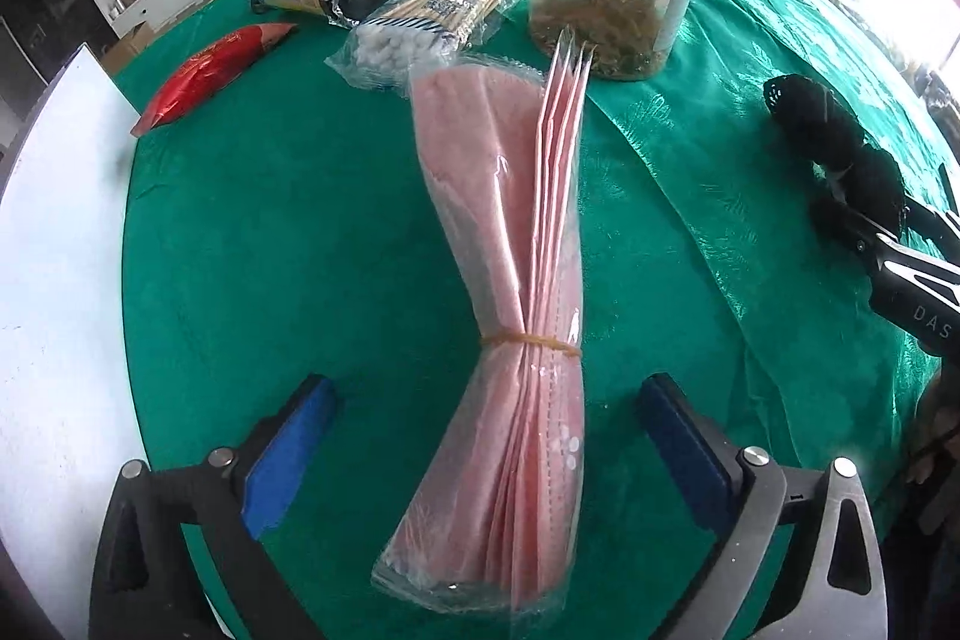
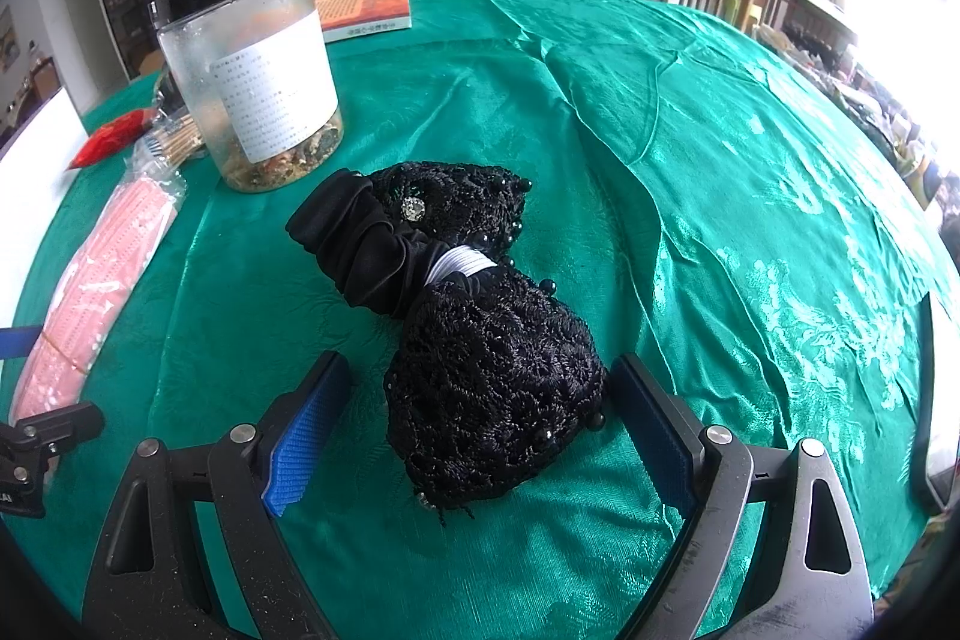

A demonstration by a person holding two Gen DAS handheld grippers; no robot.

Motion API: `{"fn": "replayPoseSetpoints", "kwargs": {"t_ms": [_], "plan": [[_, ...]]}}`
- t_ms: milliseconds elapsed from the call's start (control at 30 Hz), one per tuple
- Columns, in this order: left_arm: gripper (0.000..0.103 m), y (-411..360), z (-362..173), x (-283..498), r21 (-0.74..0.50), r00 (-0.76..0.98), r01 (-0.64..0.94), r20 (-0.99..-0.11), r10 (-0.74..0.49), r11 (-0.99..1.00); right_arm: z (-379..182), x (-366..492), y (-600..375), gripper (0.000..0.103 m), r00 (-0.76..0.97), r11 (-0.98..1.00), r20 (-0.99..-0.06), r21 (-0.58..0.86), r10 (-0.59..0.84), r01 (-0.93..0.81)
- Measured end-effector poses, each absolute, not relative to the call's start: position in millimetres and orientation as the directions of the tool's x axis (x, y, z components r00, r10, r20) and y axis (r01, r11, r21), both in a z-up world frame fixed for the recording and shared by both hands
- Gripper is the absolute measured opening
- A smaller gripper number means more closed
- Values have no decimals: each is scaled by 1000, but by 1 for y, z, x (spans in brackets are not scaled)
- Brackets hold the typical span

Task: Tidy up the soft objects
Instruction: 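Grasp the pink mask bundle with the left gripper while the right gripper regrasps the black pouches, then carry mask bundle and black pouches into the white box and open both grippers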

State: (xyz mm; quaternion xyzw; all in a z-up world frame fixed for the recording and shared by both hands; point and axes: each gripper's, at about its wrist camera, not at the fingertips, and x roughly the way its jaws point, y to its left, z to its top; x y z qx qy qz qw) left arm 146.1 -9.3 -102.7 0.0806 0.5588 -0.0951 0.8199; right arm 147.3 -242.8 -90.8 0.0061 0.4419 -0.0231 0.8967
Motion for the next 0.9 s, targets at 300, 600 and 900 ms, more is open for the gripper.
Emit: {"fn": "replayPoseSetpoints", "kwargs": {"t_ms": [300, 600, 900], "plan": [[87, -11, -102, 139, 9, 381, 244, -920, -87, 970, -84, 144, -259, 89, 588, 994, -809, 79, 24, 69], [31, -9, -87, 114, -124, 429, 256, -874, -228, 959, -59, 160, -275, 89, 596, 974, -794, 212, 123, 81], [31, 21, -41, 91, -314, 473, 240, -788, -394, 918, -70, 214, -256, 67, 460, 995, -883, 100, 97, -17]]}}
